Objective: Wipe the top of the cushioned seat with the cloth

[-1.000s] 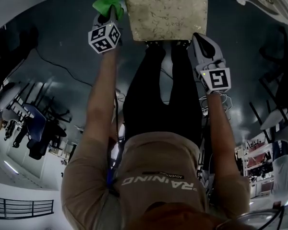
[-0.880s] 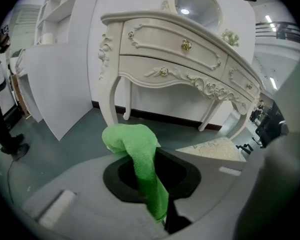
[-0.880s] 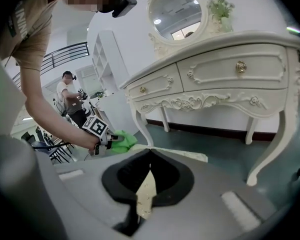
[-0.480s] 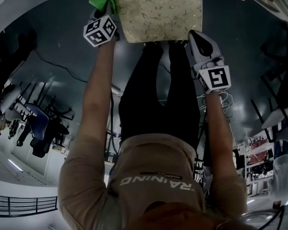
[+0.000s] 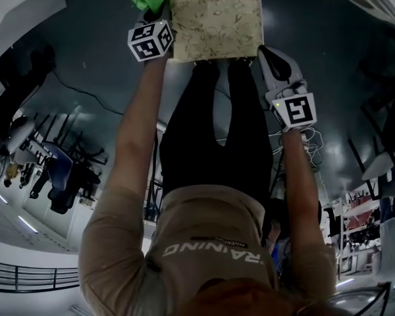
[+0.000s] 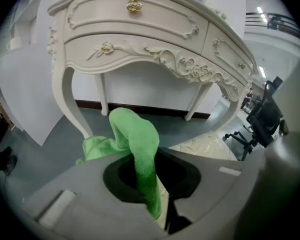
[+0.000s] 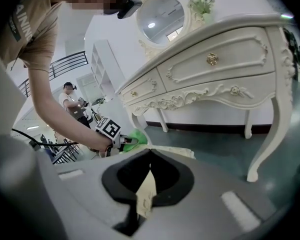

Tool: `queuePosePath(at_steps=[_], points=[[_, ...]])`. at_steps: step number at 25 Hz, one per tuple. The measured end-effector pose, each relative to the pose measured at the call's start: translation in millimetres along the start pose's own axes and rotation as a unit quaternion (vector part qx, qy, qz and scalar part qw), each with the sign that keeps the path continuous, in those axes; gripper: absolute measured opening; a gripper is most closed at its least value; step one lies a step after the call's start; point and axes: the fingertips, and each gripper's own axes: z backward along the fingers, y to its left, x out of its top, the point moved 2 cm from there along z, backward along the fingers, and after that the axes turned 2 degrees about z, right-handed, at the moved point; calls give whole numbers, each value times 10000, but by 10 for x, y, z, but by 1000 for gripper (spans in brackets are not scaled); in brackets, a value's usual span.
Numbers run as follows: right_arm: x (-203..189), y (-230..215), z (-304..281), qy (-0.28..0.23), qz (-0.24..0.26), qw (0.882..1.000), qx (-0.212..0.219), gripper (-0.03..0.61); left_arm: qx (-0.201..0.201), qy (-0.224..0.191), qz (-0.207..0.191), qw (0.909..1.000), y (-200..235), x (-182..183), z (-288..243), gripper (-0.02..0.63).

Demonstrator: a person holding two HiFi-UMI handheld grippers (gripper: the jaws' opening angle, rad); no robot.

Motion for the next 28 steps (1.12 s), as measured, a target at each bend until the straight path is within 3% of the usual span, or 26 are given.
queuePosePath(at_steps=[9,20,23,28], points=[[-221,-486,446,35,-176,9995,-253,2,-452,-71,-176,9988,-1124,141,-339,47],[-324,-753,834,-115,-337,9985,-413,2,-1065,0,-47,9943,-2303,130,-565,47],[-406,-790,906,-73,-374,9984,-417,2,-1421,80,53,9898,-2613,104,-628,47],[-624,-711,956,101,-406,9987,-301,2,-2124,121,-144,9770,-3098,1,-517,46]])
